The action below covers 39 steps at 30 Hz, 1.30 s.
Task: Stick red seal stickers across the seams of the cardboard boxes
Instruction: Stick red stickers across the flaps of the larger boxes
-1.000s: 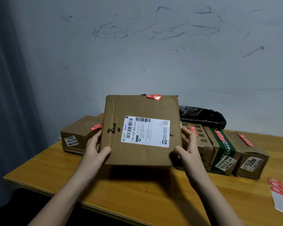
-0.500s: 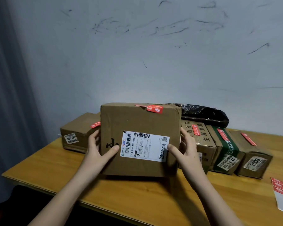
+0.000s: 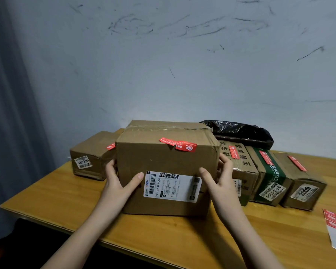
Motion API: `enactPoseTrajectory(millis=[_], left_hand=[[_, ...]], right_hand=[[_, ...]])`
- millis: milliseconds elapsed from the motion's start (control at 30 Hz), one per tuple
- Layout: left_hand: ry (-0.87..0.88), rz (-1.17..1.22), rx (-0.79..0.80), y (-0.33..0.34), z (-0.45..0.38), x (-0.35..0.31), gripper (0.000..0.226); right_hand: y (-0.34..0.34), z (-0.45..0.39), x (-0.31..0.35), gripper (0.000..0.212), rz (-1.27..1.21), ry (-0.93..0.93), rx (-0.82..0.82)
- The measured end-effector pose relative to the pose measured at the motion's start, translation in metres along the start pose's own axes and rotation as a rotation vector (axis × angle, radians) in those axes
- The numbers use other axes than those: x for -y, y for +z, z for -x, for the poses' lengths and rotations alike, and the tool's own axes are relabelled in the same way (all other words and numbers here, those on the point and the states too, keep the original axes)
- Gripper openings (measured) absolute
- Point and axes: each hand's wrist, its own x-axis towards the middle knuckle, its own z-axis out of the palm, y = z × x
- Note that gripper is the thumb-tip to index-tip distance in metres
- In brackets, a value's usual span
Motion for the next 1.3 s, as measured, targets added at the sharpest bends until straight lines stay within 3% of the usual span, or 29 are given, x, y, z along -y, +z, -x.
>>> enactPoseTrajectory(millis=[367,500,600,700,833,1000,1300], left_hand=[[0.041,0.085,-0.035,0.006,0.005,-0.008,0.068],[0.141,0.037,-0.116,0.002,0.006,-0.009,0.083],[0.416,-0.220,-0.306,0.002,0.010,-0.018,0.081],[0.682,-0.515,-0.379,0.004,0.013,-0.036,0.073],[0.847,-0.847,-0.228,0.011,0.007,-0.057,0.059],[0.790,-0.976,-0.164,0.021,0.003,-0.063,0.055],[0.794,-1.015,-0.249,0.024,-0.004,-0.060,0.052]], right_hand=[[-0.003,0.002,0.010,0.067,0.152,-0.125,-0.103],[-0.012,-0.001,0.028,0.052,0.342,-0.533,-0.274],[-0.015,-0.007,0.041,0.033,0.529,-0.681,-0.269],[-0.013,-0.012,0.043,0.030,0.642,-0.645,-0.218],[-0.011,-0.014,0.042,0.028,0.687,-0.614,-0.218],[-0.006,-0.017,0.047,0.020,0.730,-0.626,-0.236],[-0.005,-0.017,0.046,0.011,0.729,-0.640,-0.257]])
